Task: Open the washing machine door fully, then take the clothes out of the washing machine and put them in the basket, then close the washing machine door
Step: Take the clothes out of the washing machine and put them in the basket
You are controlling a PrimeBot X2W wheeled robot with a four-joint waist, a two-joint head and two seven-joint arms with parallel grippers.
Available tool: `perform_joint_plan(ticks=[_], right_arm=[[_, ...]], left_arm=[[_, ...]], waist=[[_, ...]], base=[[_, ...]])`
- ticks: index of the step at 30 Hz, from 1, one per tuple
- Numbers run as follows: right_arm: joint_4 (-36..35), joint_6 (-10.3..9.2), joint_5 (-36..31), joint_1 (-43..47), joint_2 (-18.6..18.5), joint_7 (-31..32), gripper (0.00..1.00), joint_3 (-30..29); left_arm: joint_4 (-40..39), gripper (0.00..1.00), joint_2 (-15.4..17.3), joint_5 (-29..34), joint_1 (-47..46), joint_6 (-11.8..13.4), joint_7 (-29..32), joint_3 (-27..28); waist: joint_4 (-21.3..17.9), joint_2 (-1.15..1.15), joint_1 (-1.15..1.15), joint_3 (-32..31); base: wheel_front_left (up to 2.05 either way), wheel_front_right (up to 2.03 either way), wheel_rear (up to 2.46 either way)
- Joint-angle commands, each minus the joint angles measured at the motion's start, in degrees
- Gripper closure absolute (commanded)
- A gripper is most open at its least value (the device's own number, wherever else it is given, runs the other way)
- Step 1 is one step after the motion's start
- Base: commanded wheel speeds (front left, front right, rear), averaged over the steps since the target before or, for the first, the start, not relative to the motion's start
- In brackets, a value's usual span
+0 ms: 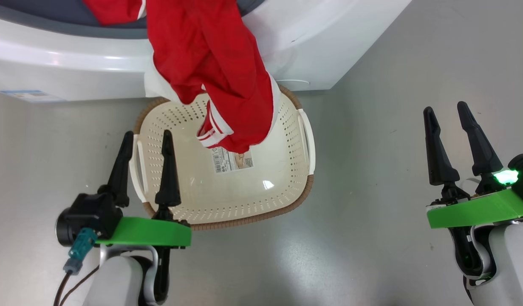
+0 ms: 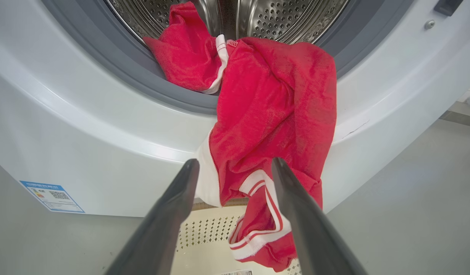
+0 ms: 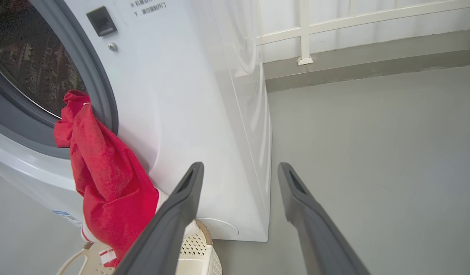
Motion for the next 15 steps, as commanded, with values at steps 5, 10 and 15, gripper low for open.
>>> perform_joint_plan(ticks=[5, 10, 15], right_arm=[[-1.3, 0.01, -0.6, 1.3, -0.6, -0.4, 0.00, 1.2], [-1.3, 0.01, -0.6, 1.2, -0.6, -0.4, 0.00, 1.3], [-1.5, 0.01, -0.6, 1.2, -0.6, -0.4, 0.00, 1.4]], left_arm=[[-2.7, 0.00, 1.2, 0.4, 1.9, 1.1, -0.2, 1.0], [-3.1, 0.00, 1.2, 0.3, 1.5, 1.2, -0.2, 0.7], [-4.1, 0.00, 1.2, -0.1, -0.2, 0.8, -0.2, 0.2]], waist=[[0.2, 0.00, 0.00, 0.2], [0.2, 0.00, 0.00, 0.2], [0.3, 0.00, 0.00, 0.4]], base=[[0.00, 0.00, 0.00], [0.00, 0.00, 0.00], [0.00, 0.00, 0.00]])
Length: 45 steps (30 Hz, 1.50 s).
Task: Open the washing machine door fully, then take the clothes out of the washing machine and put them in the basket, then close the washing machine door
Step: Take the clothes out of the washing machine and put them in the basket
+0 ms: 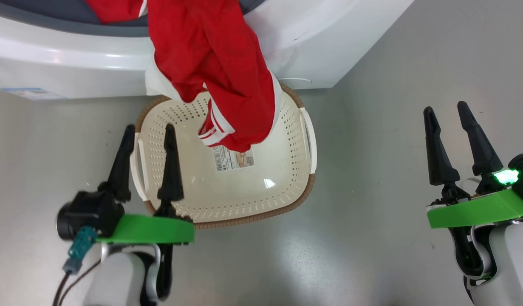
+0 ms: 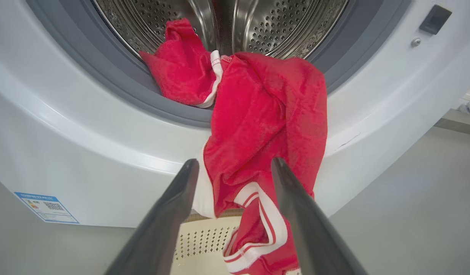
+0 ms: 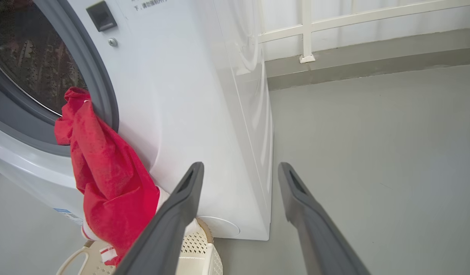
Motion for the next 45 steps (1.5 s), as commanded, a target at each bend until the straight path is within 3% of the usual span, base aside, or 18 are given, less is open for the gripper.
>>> perform_joint_plan(ticks=[1, 12, 22, 28, 36, 45], right_arm=[[-1.4, 0.01, -0.6, 1.2, -0.4, -0.4, 0.00, 1.3], [-1.7, 0.01, -0.6, 0.5, -0.4, -0.4, 0.00, 1.6], [-1.8, 0.01, -0.4, -0.9, -0.1, -0.4, 0.00, 2.2], [-2.0, 0.01, -0.2, -1.6, -0.1, -0.4, 0.00, 2.3], [-1.9, 0.01, -0.1, -2.6, 0.2, -0.4, 0.00, 2.7], [-1.9, 0.01, 0.0, -3.2, 0.4, -0.4, 0.00, 2.8]], left_arm=[[-1.7, 0.00, 1.0, -0.3, -0.9, -0.2, -0.2, 1.2], [5.9, 0.00, 1.0, -1.1, -15.8, -1.8, -0.2, 0.7], [23.9, 0.00, 1.0, -3.3, -33.9, -3.1, -0.1, -0.8], [36.5, 0.00, 1.0, -7.0, -45.3, -3.0, 3.2, -1.8], [46.5, 0.00, 1.0, -11.5, -52.9, -4.8, 5.7, -4.1], [52.4, 0.00, 1.0, -15.0, -58.1, -5.8, 5.1, -8.1]], waist=[[0.1, 0.00, 0.00, 0.1], [0.2, 0.00, 0.00, 1.9], [-0.7, 0.00, 0.00, 4.1], [-1.3, 0.00, 0.00, 5.6], [-2.2, 0.00, 0.00, 6.6], [-2.9, 0.00, 0.00, 7.3]], base=[[0.00, 0.00, 0.00], [0.00, 0.00, 0.00], [0.00, 0.00, 0.00], [0.00, 0.00, 0.00], [0.00, 0.00, 0.00], [0.00, 0.00, 0.00]])
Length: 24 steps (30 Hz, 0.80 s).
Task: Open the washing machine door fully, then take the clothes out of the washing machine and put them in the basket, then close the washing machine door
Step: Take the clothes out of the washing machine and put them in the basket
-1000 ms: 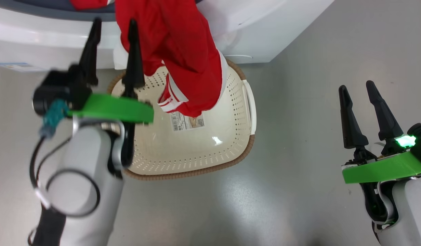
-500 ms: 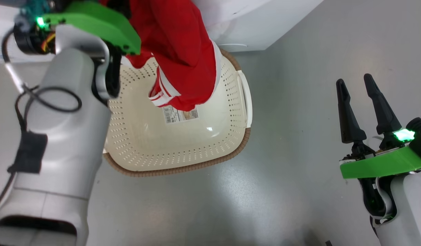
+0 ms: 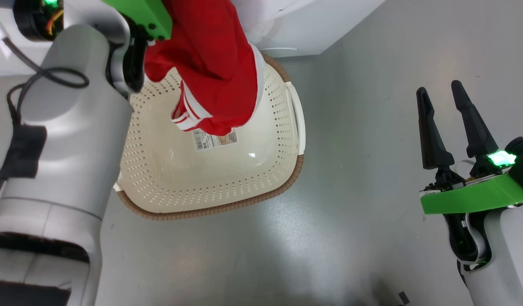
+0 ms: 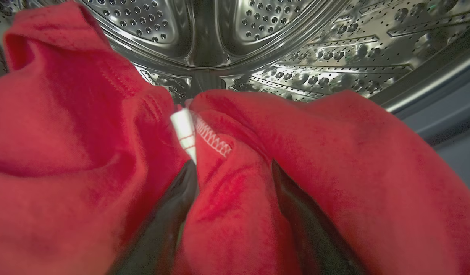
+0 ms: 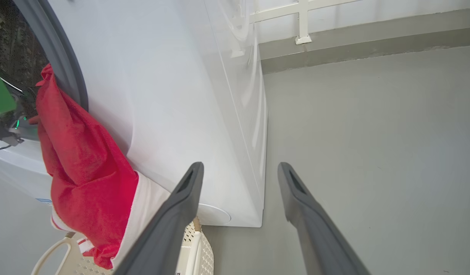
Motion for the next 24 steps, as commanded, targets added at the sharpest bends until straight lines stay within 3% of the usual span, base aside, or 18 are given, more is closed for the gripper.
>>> perform_joint_plan(ticks=[1, 7, 8, 9, 10, 11, 13, 24], right_arm=[[-1.3, 0.01, 0.0, 0.5, 0.1, -0.4, 0.00, 1.2], [-1.4, 0.01, 0.2, -0.1, 0.3, -0.4, 0.00, 1.6], [-1.4, 0.01, 0.2, -0.2, 0.3, -0.4, 0.00, 1.7], [-1.4, 0.01, 0.2, -0.3, 0.4, -0.4, 0.00, 1.7], [-1.4, 0.01, 0.2, -0.3, 0.4, -0.4, 0.00, 1.7], [-1.3, 0.01, 0.2, -0.3, 0.4, -0.4, 0.00, 1.7], [-1.3, 0.01, 0.2, -0.3, 0.4, -0.4, 0.00, 1.7], [-1.4, 0.01, 0.0, 0.0, 0.2, -0.4, 0.00, 0.9]], left_arm=[[-0.1, 0.00, 1.8, -0.8, -1.7, -0.2, -0.3, -0.4], [4.3, 0.00, 1.8, -2.3, -4.4, -0.1, 0.1, -3.1], [4.8, 0.16, 1.8, -2.6, -4.6, -0.4, 0.1, -3.5], [5.3, 0.39, 1.8, -3.0, -4.7, -0.6, 0.0, -3.8], [5.7, 0.55, 1.8, -3.4, -4.8, -0.7, -0.2, -4.2], [6.1, 0.64, 1.8, -3.6, -4.9, -0.7, -0.3, -4.5], [6.7, 0.98, 1.8, -4.3, -5.1, -1.1, -0.7, -5.2], [6.5, 1.00, 1.8, -7.9, -3.8, -2.2, -4.8, -8.1]], waist=[[-0.2, 0.00, 0.00, 0.2], [-0.7, 0.00, 0.00, 0.5], [-0.9, 0.00, 0.00, 0.4], [-0.9, 0.00, 0.00, 0.5], [-1.0, 0.00, 0.00, 0.4], [-1.0, 0.00, 0.00, 0.4], [-1.1, 0.00, 0.00, 0.4], [0.1, 0.00, 0.00, -0.2]], base=[[0.00, 0.00, 0.00], [0.00, 0.00, 0.00], [0.00, 0.00, 0.00], [0.00, 0.00, 0.00], [0.00, 0.00, 0.00], [0.00, 0.00, 0.00], [0.00, 0.00, 0.00], [0.00, 0.00, 0.00]])
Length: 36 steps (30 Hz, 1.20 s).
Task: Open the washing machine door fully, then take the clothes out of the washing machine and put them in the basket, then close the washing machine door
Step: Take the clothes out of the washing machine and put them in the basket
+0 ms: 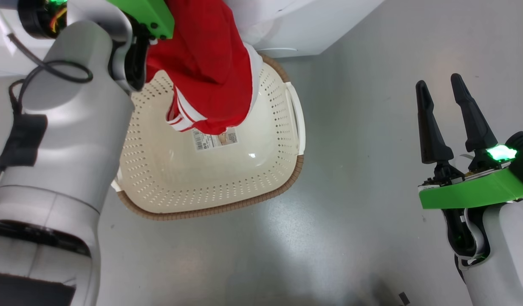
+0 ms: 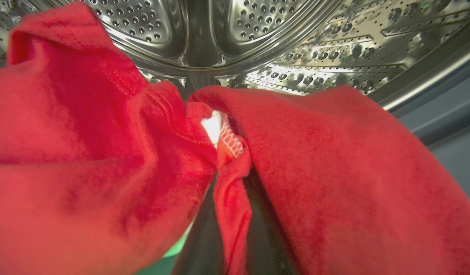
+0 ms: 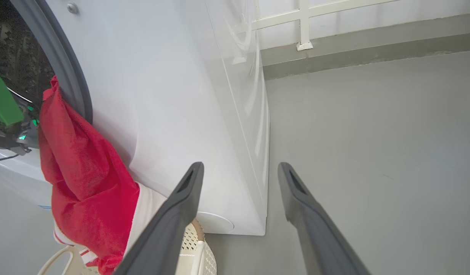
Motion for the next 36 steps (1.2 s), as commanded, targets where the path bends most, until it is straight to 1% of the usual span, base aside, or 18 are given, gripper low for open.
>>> perform_joint_plan(ticks=[1, 3, 5, 10, 11, 12, 13, 18, 23, 26, 30, 36], right_arm=[[-1.4, 0.01, -0.1, 1.3, -0.4, -0.4, 0.00, 0.8], [-1.4, 0.01, -0.1, 1.6, -0.5, -0.4, 0.00, 0.6], [-1.5, 0.01, -0.2, 1.9, -0.6, -0.4, 0.00, 0.3], [-1.7, 0.01, -0.4, 2.4, -0.7, -0.4, 0.00, 0.1], [-1.7, 0.01, -0.4, 2.4, -0.7, -0.4, 0.00, 0.1], [-1.7, 0.01, -0.4, 2.7, -0.7, -0.4, 0.00, 0.0], [-1.7, 0.01, -0.4, 2.7, -0.7, -0.4, 0.00, 0.0], [-1.6, 0.01, -0.5, 3.4, -0.8, -0.4, 0.00, -0.1], [-1.8, 0.01, -0.4, 4.1, -1.0, -0.4, 0.00, -0.5], [-1.9, 0.01, -0.5, 4.2, -1.1, -0.4, 0.00, -0.6], [-1.8, 0.01, -0.5, 4.2, -1.2, -0.4, 0.00, -0.5], [-2.0, 0.01, -0.4, 4.2, -1.3, -0.4, 0.00, -0.5]], left_arm=[[-1.9, 1.00, 1.8, -0.5, 0.9, -0.3, -1.1, 0.0], [-2.9, 1.00, 1.8, -0.7, 2.0, 0.2, -1.5, 0.1], [-5.9, 1.00, 1.8, -0.2, 3.1, 1.1, -1.6, 1.4], [-17.7, 1.00, 2.5, 5.1, 10.3, 3.0, -1.7, 6.1], [-17.7, 1.00, 2.5, 5.1, 10.3, 3.0, -1.7, 6.1], [-22.1, 1.00, 2.5, 7.7, 13.9, 3.3, -1.7, 8.2], [-22.1, 1.00, 2.5, 7.7, 13.9, 3.3, -1.7, 8.2], [-32.0, 1.00, 2.3, 13.7, 23.2, 2.8, -1.7, 13.2], [-40.1, 1.00, 1.9, 17.7, 31.2, 1.8, -1.7, 17.1], [-43.7, 1.00, 1.9, 18.4, 35.1, 1.4, -1.7, 17.7], [-47.1, 1.00, 1.8, 17.7, 39.7, 2.0, -1.7, 16.9], [-48.3, 1.00, 1.8, 16.8, 44.6, 2.8, -1.7, 15.5]], waist=[[0.5, 0.00, 0.00, -0.4], [0.9, 0.00, 0.00, -0.8], [1.4, 0.00, 0.00, -1.1], [2.1, 0.00, 0.00, -1.9], [2.1, 0.00, 0.00, -1.9], [2.3, 0.00, 0.00, -2.2], [2.3, 0.00, 0.00, -2.2], [2.8, 0.00, 0.00, -3.2], [3.4, 0.00, 0.00, -3.6], [3.7, 0.00, 0.00, -3.6], [3.9, 0.00, 0.00, -3.7], [4.1, 0.00, 0.00, -3.5]], base=[[0.00, 0.00, 0.00], [0.00, 0.00, 0.00], [0.00, 0.00, 0.00], [0.00, 0.00, 0.00], [0.00, 0.00, 0.00], [0.00, 0.00, 0.00], [0.00, 0.00, 0.00], [0.00, 0.00, 0.00], [0.00, 0.00, 0.00], [0.00, 0.00, 0.00], [0.00, 0.00, 0.00], [0.00, 0.00, 0.00]])
